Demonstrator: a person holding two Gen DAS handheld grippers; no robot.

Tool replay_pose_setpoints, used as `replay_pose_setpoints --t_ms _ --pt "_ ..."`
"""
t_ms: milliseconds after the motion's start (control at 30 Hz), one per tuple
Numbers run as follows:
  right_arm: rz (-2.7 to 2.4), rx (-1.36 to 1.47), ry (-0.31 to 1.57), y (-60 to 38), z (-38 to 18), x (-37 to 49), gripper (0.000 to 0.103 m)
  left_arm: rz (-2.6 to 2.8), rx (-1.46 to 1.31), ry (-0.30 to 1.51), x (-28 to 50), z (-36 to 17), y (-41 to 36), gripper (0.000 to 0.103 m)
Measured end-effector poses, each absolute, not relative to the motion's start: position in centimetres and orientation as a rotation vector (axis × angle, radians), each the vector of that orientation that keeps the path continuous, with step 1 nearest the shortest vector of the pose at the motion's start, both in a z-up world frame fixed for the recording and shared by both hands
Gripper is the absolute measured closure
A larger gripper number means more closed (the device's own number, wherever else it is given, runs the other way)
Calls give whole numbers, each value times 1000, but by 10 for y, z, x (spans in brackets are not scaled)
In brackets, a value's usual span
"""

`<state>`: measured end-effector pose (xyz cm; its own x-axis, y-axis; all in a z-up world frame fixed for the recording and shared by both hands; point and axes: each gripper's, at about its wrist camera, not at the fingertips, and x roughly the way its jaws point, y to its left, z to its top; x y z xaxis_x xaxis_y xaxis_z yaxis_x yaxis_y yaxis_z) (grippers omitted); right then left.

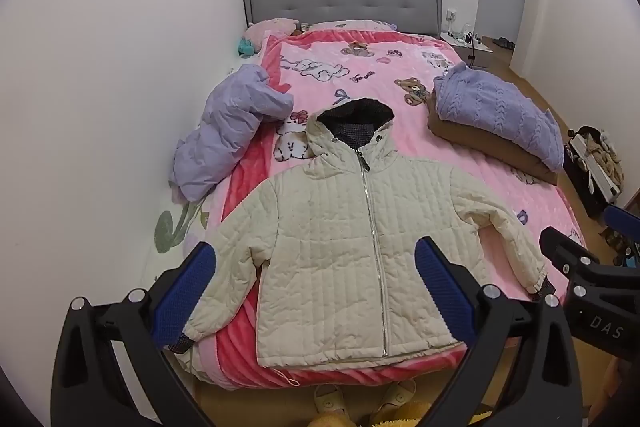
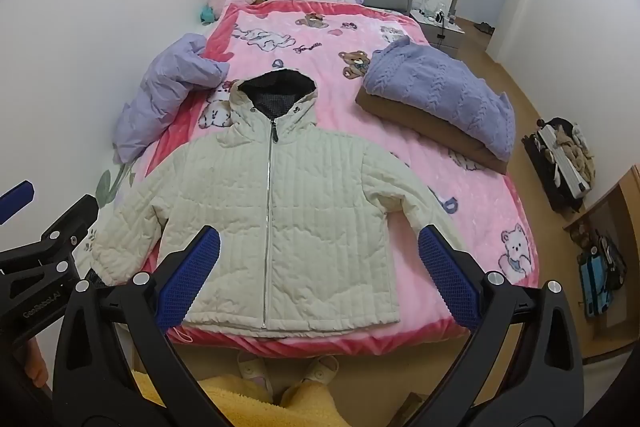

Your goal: Fold large clothes

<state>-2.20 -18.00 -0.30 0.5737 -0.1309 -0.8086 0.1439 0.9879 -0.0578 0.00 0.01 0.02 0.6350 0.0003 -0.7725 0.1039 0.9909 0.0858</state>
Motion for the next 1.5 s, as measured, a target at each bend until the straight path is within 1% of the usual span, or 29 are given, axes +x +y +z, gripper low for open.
replay_pose_setpoints --t_ms 367,1500 --pt "-157 23 942 -182 -2 -22 8 -68 115 884 5 6 2 5" --pt "-153 29 937 -178 -2 -21 8 -47 124 879 1 -5 7 5"
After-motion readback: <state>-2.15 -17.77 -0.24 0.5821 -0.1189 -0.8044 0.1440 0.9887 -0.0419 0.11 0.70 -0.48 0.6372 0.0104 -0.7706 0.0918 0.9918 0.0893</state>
